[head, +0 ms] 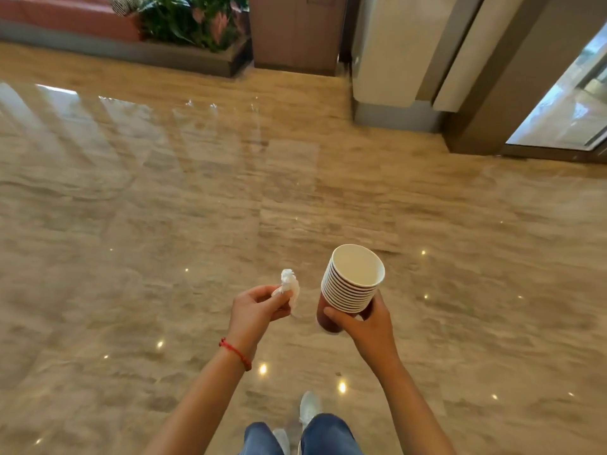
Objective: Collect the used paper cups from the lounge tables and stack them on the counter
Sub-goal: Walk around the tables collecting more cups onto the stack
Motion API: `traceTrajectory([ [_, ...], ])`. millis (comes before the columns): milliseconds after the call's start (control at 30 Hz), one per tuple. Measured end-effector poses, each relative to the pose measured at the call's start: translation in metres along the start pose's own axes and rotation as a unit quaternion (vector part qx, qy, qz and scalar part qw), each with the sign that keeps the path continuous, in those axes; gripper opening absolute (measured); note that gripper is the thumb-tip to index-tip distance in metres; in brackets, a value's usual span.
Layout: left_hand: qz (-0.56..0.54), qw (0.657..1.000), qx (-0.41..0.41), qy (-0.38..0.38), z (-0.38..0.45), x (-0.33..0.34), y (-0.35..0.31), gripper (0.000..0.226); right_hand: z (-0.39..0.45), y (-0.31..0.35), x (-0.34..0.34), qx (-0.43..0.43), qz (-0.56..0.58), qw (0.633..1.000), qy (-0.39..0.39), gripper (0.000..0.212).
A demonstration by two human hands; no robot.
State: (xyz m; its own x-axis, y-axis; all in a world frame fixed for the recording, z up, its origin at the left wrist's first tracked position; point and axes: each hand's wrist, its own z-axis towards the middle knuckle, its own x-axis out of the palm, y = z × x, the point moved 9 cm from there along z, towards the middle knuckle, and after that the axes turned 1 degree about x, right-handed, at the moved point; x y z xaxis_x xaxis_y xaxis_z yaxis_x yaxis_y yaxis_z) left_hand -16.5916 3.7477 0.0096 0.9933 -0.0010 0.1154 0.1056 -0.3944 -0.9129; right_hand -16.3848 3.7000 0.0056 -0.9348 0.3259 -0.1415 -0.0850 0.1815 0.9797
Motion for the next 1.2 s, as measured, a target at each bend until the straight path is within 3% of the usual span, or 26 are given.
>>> traceTrajectory([
  [800, -0.019, 1.0, 0.004, -0.017, 0.302, 0.1, -0.119, 0.009, 0.345, 0.053, 0.011, -0.015, 0.0, 1.0, 0.021, 0.054],
  [1200, -0.008, 1.0, -0.003, -0.01, 0.537, 0.125, -0.199, 0.006, 0.584, 0.076, 0.065, 0.002, 0.009, 1.0, 0.003, 0.056],
])
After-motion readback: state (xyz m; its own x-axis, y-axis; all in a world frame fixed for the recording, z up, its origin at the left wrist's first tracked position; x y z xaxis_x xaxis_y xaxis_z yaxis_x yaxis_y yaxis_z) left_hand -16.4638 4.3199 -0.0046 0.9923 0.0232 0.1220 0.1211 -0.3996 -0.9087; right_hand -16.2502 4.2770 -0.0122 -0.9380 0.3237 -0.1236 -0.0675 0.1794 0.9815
